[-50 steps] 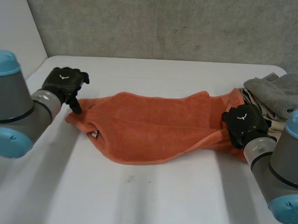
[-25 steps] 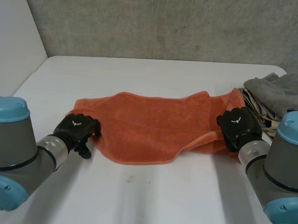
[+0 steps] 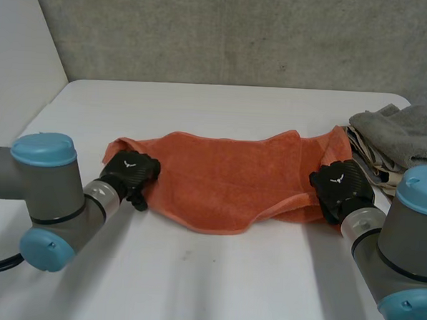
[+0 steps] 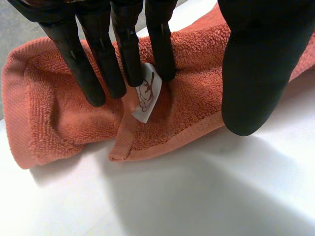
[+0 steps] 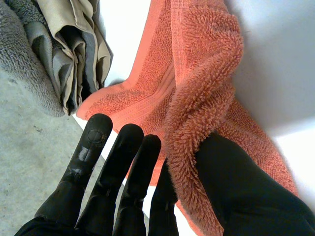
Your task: Fold the laundry.
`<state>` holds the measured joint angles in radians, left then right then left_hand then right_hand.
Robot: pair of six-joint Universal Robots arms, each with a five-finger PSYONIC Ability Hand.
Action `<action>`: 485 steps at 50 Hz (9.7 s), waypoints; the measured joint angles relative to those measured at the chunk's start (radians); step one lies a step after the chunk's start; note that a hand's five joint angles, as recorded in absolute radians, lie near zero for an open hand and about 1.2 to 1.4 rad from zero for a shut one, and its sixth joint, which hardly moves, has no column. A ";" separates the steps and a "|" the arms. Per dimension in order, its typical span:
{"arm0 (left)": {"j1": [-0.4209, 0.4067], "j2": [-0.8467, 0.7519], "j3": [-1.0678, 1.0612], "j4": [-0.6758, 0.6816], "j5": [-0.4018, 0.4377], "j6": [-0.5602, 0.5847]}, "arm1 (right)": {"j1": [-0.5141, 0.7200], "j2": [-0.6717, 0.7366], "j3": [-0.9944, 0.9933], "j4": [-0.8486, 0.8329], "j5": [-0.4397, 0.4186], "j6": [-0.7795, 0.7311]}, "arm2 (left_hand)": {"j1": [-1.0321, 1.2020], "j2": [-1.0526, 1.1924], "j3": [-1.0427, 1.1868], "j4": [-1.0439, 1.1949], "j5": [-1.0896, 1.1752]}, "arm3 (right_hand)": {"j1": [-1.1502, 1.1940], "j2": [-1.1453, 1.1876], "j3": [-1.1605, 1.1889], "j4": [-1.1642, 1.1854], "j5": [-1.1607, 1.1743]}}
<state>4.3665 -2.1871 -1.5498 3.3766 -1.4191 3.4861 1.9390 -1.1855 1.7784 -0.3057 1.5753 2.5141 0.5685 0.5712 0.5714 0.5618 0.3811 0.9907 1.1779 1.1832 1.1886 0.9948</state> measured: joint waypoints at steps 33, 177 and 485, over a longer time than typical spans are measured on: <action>-0.096 -0.078 0.102 -0.008 -0.004 -0.010 | -0.002 0.015 -0.001 -0.003 0.000 -0.009 | -0.007 -0.023 -0.010 -0.019 -0.021 | 0.000 0.000 0.000 0.000 0.002; 0.048 0.298 -0.296 0.351 -0.120 0.275 | -0.354 -0.082 0.145 0.238 -0.353 0.171 | 0.558 0.631 0.624 0.641 0.593 | -0.577 -0.695 -0.700 -0.698 -0.693; -0.156 -0.053 0.069 0.043 -0.274 0.218 | 0.066 0.130 -0.151 0.146 -0.023 0.456 | -0.368 -0.366 -0.357 -0.356 -0.333 | -0.475 -0.576 -0.583 -0.594 -0.601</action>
<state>4.2102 -2.2400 -1.4803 3.4200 -1.6928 3.7041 2.0047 -1.0553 1.6270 -0.1597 1.5526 2.9703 0.2001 0.2054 0.2140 0.2054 0.0485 0.5156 0.6020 0.6006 0.5948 0.3941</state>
